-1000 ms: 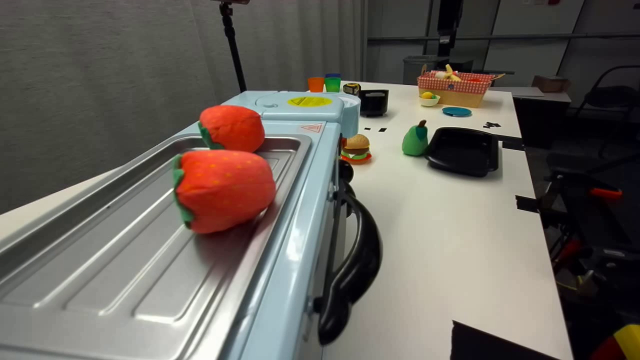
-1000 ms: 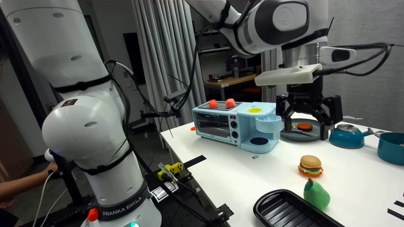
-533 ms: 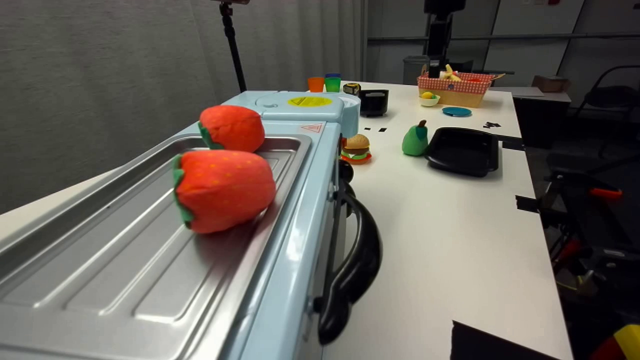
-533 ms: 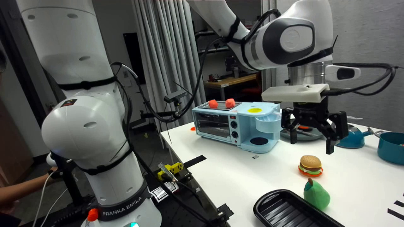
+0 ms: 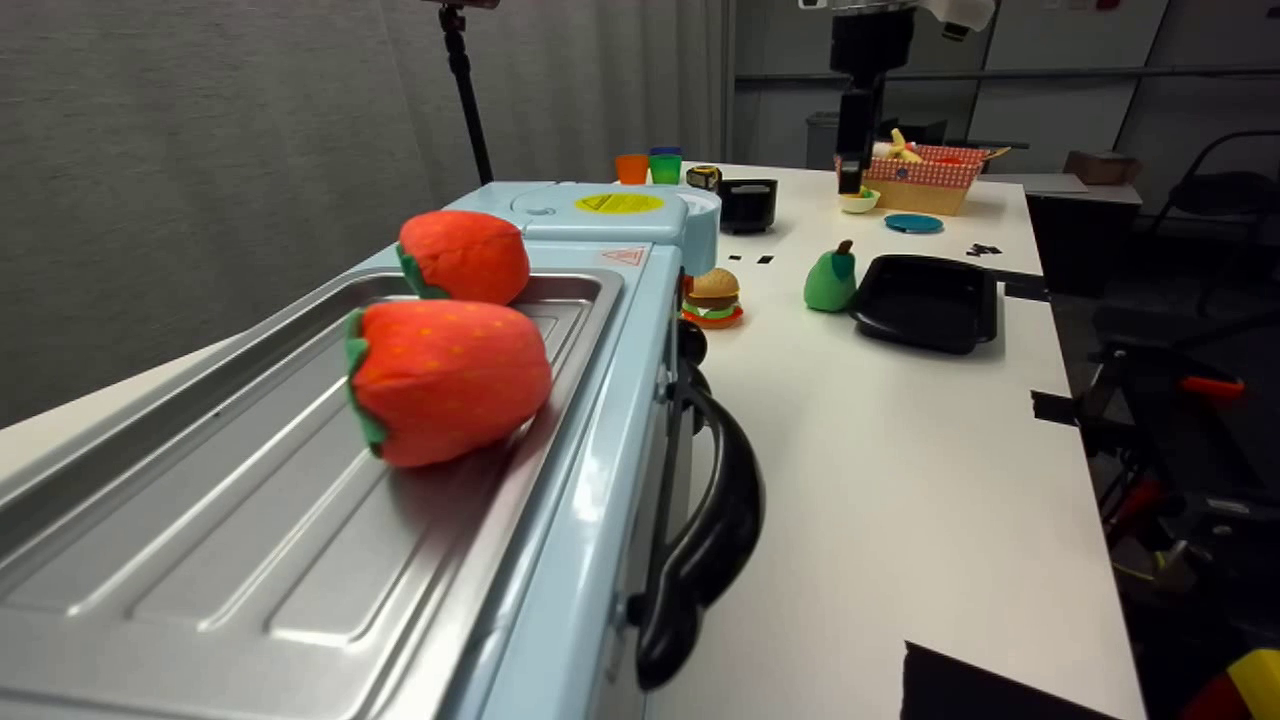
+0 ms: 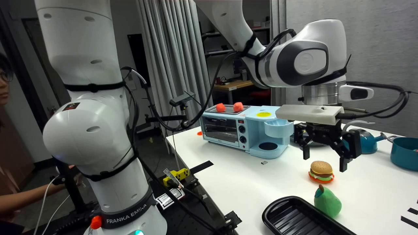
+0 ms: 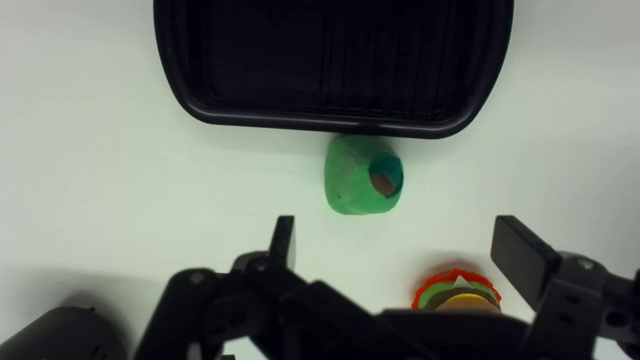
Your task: Put the green pear in the coffeemaker chamber
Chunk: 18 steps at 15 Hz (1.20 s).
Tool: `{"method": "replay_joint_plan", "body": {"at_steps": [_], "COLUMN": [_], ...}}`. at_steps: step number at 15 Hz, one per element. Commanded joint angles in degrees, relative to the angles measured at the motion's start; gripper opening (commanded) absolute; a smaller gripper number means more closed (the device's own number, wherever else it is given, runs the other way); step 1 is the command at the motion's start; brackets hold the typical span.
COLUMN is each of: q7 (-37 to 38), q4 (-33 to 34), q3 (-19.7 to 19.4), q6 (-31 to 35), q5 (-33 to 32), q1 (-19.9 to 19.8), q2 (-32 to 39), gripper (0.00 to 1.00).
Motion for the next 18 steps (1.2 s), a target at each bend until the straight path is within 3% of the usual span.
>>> {"method": "replay_joint_plan", "body": {"at_steps": [1, 18], "q7": [-3.7, -4.7], "q4": [2.6, 12.1], "q3": [1.7, 3.3], "q6": [1.7, 1.3], "q5": [3.5, 3.7], "q1": [-1.7, -5.7], "q2": [3.9, 18.9], "gripper": [1.00, 1.00]}}
